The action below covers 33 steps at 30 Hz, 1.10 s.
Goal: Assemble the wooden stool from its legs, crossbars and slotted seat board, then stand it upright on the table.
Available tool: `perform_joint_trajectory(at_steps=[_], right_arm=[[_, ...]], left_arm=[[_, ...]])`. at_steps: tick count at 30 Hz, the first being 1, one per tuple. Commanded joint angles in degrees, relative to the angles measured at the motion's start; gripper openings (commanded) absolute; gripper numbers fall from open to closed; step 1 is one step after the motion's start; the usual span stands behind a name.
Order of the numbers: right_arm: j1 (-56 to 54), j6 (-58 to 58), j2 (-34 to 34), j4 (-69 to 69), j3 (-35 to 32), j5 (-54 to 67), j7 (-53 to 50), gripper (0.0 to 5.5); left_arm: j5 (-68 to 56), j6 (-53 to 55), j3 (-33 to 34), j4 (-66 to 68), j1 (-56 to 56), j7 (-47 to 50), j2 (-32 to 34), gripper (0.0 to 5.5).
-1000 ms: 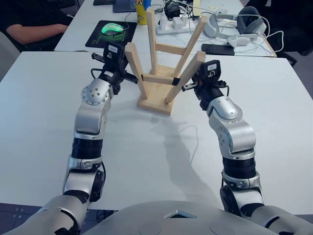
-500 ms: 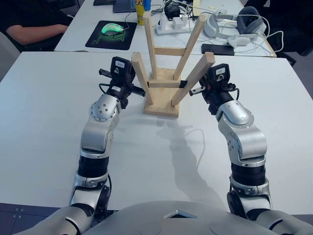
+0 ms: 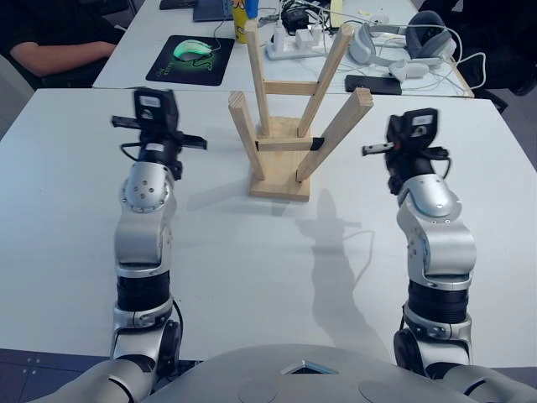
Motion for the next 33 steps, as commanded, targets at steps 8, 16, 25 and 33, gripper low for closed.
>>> perform_joint_trajectory(at_steps=[8, 16, 25, 33], right_arm=[[-1.24, 9.72, 1.5, -11.05, 18.57, 15.15, 17.34, 0.0], [-0.91, 9.81, -3.83, -4.76, 11.67, 7.61, 12.26, 0.0], [-1.66, 8.24, -3.29, -1.0, 0.9, 1.28, 2.38, 0.0], [-4.24, 4.29, -0.43, -3.98, 3.34, 5.01, 6.54, 0.0]], left_arm=[[-13.98, 10.37, -29.34, -4.65, -1.75, -22.76, -4.55, 0.02], [-6.65, 11.62, -17.66, -0.07, -1.14, -14.27, -0.44, 0.02], [0.9, 3.55, -1.19, -2.37, 1.12, 1.61, 0.08, 0.02], [-2.88, 3.01, -7.0, -2.86, 1.6, -3.78, -2.97, 0.02]])
